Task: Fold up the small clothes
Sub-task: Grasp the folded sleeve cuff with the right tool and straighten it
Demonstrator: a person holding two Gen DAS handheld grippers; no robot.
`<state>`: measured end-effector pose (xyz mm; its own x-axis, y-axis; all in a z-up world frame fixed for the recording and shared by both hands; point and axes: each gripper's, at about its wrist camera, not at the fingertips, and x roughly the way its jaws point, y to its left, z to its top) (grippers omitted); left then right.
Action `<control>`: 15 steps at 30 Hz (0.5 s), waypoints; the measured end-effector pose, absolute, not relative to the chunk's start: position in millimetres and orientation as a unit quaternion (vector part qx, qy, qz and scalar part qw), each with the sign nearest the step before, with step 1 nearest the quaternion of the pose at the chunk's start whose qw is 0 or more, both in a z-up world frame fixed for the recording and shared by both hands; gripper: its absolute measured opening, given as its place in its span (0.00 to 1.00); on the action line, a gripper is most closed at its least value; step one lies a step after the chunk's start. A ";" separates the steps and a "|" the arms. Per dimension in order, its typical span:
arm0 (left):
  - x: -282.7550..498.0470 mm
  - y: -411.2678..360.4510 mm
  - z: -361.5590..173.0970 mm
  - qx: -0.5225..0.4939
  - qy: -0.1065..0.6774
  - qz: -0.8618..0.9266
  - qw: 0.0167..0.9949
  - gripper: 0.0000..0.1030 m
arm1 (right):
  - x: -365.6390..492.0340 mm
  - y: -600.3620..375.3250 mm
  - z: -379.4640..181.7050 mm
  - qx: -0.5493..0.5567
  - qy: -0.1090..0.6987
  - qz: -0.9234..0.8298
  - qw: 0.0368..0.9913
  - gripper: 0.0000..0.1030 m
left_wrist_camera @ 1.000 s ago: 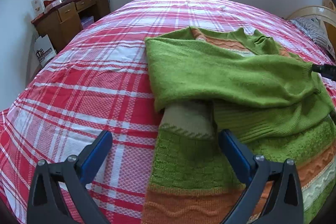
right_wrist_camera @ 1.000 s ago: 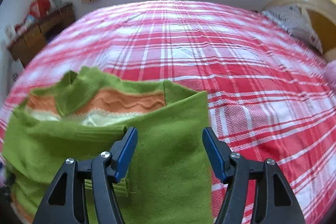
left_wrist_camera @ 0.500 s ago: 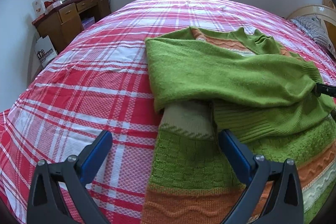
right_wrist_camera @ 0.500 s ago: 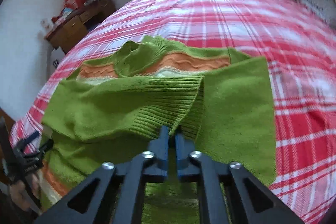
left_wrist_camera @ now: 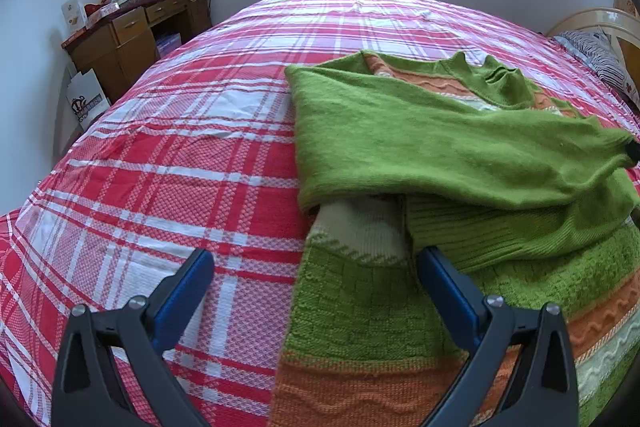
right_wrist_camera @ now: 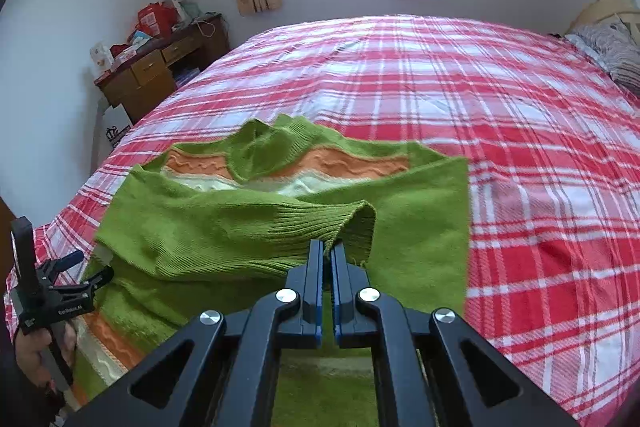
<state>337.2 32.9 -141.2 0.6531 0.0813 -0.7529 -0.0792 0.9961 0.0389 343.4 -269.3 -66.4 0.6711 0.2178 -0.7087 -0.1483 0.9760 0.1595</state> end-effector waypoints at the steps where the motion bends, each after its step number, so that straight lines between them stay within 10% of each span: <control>1: 337.2 32.9 -141.2 0.001 0.414 0.044 0.909 1.00 | 342.0 -272.0 -69.2 0.046 0.395 0.098 0.912 0.02; 11: 336.9 32.0 -140.9 0.004 0.413 0.045 0.909 1.00 | 333.0 -277.1 -104.7 0.031 0.428 0.101 0.897 0.04; 15: 327.3 45.3 -128.9 -0.019 0.416 0.035 0.909 1.00 | 324.1 -283.1 -95.1 0.025 0.421 0.076 0.904 0.26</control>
